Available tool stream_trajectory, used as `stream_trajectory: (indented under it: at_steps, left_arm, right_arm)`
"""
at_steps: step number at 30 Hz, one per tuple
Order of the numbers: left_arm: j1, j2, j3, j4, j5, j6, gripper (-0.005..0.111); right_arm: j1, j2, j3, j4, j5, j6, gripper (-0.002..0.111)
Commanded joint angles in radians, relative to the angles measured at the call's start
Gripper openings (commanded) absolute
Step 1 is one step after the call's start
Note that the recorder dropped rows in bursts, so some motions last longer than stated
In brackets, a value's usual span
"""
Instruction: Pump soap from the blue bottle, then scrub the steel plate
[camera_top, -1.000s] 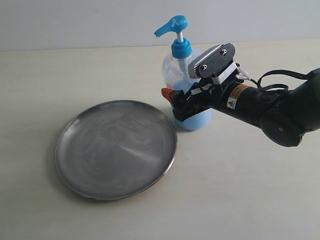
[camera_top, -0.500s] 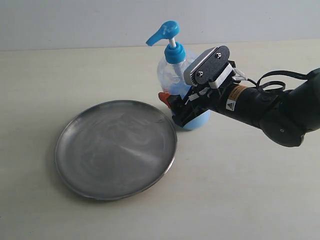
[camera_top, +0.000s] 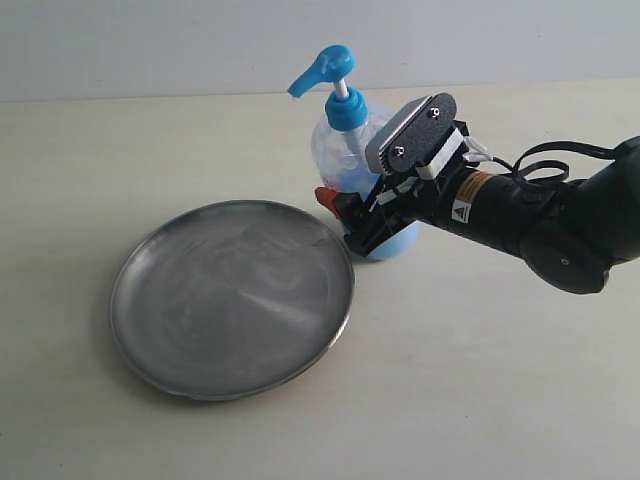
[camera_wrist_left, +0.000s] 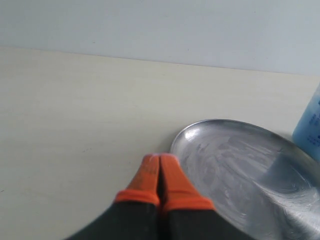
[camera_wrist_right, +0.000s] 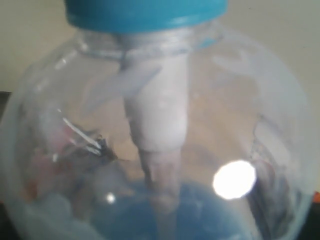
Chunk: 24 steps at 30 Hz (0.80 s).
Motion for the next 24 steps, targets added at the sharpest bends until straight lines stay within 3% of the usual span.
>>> stream_trajectory:
  at_steps: [1,24]
  left_arm:
    - [0.001,-0.006,0.003,0.001,-0.007,0.001,0.0]
    - [0.001,-0.006,0.003,0.001,-0.007,0.001,0.0]
  right_arm:
    - [-0.002,-0.022,0.0,-0.008,-0.054,-0.01,0.0]
    - [-0.002,-0.022,0.0,-0.006,-0.041,0.001,0.0]
